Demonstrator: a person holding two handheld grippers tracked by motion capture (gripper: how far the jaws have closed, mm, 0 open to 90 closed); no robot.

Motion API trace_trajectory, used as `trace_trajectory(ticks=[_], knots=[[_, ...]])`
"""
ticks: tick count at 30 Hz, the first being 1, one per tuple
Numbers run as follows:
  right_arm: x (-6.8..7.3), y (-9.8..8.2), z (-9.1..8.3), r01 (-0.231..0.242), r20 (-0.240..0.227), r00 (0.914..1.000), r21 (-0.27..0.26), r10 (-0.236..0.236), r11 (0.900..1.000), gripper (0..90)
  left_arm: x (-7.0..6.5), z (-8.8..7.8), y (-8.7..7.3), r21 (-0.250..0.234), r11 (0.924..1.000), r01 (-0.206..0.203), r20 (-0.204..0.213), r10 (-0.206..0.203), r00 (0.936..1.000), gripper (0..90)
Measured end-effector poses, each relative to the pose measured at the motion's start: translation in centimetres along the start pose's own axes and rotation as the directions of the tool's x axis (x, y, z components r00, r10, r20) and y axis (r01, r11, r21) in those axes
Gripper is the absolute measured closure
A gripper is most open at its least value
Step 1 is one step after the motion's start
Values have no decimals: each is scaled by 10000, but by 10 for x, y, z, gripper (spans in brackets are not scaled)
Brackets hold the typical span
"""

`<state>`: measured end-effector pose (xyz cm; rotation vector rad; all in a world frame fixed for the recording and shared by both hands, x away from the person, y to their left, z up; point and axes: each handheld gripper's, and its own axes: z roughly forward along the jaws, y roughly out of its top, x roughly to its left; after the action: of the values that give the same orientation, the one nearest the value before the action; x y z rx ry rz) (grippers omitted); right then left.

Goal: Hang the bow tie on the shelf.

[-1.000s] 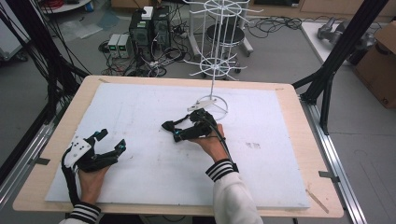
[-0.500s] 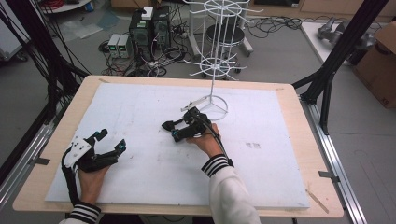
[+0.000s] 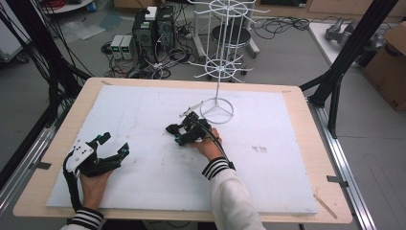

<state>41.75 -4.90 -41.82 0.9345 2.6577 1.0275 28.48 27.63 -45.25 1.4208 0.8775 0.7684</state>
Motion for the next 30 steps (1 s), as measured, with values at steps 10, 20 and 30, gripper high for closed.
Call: trace_trajectory(ticks=[10, 20, 30], knots=[[4, 9, 10, 318, 217, 9992, 234, -323, 9992, 548, 0, 0, 0, -15, 10000, 26, 13, -26, 10000, 159], [3, 10, 17, 343, 360, 9987, 586, -364, 9977, 609, 0, 0, 0, -1, 10000, -4, 13, 4, 10000, 160], [6, 14, 23, 541, 459, 9971, 1179, -599, 9915, 674, 0, 0, 0, -24, 10000, 36, 9, -36, 10000, 159]])
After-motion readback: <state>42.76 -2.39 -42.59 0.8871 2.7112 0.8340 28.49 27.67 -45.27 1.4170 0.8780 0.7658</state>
